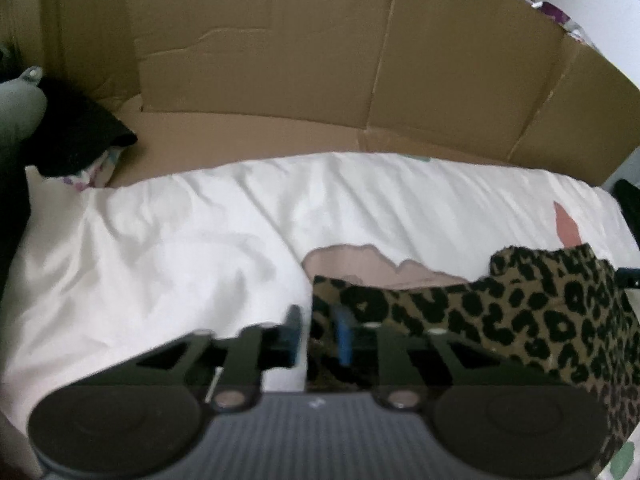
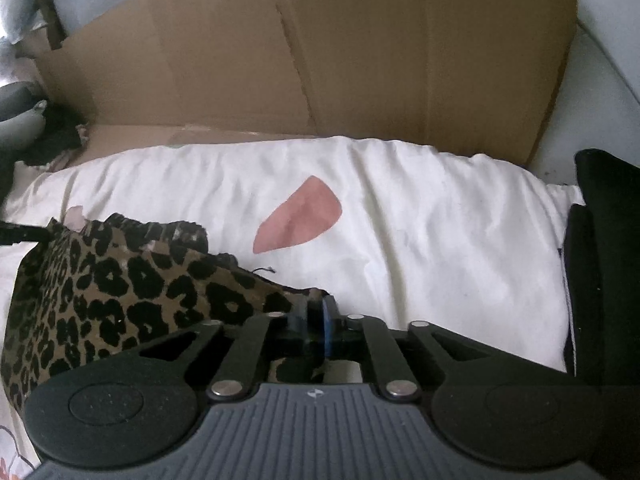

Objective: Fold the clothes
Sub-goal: 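Open both grippers and withdraw them from the folded skirt, then close both grippers on the folded skirt edge again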

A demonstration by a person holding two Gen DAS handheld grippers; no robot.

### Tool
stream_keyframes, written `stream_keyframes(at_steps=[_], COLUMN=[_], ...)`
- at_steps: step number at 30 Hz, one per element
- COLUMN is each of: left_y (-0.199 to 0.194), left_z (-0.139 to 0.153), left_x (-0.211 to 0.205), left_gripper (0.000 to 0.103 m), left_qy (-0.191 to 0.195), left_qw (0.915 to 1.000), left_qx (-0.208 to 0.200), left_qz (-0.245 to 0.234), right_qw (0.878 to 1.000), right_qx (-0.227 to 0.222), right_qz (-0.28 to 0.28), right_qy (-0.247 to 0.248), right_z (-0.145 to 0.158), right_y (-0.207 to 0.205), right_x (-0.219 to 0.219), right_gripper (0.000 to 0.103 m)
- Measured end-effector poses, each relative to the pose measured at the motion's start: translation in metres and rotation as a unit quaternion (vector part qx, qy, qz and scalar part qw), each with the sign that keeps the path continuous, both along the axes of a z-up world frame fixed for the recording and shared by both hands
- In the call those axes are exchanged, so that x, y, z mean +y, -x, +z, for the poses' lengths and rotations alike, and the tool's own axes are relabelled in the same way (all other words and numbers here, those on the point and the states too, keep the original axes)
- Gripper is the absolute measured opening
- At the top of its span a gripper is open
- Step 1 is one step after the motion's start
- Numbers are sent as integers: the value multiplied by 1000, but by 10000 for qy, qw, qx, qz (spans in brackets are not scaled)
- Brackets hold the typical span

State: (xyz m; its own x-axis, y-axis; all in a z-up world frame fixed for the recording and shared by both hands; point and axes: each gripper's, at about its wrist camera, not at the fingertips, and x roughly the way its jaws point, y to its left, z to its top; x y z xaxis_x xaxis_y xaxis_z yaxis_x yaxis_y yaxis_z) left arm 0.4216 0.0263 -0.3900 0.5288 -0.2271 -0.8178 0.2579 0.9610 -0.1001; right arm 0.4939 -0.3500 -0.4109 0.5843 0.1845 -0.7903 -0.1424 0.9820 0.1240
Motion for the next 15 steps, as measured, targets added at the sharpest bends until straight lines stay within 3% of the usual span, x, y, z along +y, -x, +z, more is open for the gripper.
stream_keyframes(at_steps=[1, 2, 15], left_y=[1, 0, -1], left_z=[-1, -2, -18], left_x=[0, -1, -10], left_gripper=[29, 29, 30], left_qy=[-9, -23, -117], left_qw=[10000, 10000, 9998], left_qx=[-15, -3, 22], left_qz=[-21, -42, -173], right_qw=[10000, 10000, 9997], right_qx=[-23, -17, 176], right_qz=[-29, -50, 149], right_qy=[-19, -64, 16], right_z=[1, 1, -19], right_y=[1, 1, -8], right_x=[-1, -3, 12], right_gripper=[42, 44, 44])
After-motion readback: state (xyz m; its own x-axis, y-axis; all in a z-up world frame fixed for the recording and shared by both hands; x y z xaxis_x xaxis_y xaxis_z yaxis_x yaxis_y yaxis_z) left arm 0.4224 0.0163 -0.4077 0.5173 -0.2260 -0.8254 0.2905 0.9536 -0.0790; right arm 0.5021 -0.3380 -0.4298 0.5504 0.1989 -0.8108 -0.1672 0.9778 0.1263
